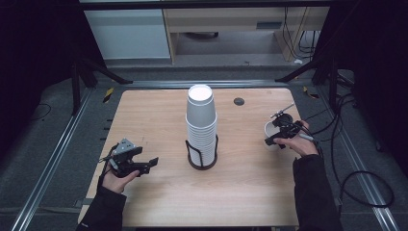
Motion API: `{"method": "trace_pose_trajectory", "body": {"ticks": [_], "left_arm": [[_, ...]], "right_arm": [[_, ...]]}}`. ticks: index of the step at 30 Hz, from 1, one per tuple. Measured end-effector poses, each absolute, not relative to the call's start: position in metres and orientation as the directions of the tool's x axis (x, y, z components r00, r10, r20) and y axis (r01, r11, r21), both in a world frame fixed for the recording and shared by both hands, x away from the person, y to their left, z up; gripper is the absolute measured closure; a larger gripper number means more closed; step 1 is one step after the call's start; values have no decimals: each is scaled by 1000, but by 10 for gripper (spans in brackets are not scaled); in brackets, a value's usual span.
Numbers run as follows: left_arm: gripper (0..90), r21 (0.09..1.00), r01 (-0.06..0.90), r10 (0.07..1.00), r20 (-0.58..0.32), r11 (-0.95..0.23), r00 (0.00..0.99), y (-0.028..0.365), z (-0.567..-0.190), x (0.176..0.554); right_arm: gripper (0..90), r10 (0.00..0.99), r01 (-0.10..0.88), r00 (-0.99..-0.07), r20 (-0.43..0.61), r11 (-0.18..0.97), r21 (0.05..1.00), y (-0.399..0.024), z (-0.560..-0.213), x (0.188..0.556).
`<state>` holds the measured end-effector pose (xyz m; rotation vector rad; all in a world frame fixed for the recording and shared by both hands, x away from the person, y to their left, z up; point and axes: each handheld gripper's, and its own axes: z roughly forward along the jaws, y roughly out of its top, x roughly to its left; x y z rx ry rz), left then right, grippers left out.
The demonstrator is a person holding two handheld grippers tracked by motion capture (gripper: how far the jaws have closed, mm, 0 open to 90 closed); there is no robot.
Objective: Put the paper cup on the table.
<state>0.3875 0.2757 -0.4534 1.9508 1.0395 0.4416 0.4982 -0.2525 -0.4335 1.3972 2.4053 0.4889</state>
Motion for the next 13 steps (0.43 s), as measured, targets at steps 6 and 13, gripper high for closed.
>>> {"method": "trace_pose_trajectory", "body": {"ticks": [6,13], "left_arm": [[161,820,499,805,-82,-281,587,277,-453,387],[160,817,500,806,-75,-288,587,278,-453,387]], "right_arm": [[33,876,741,-474,-89,451,498,-253,-415,488],[30,884,673,-463,-66,398,623,-261,-381,464]]}}
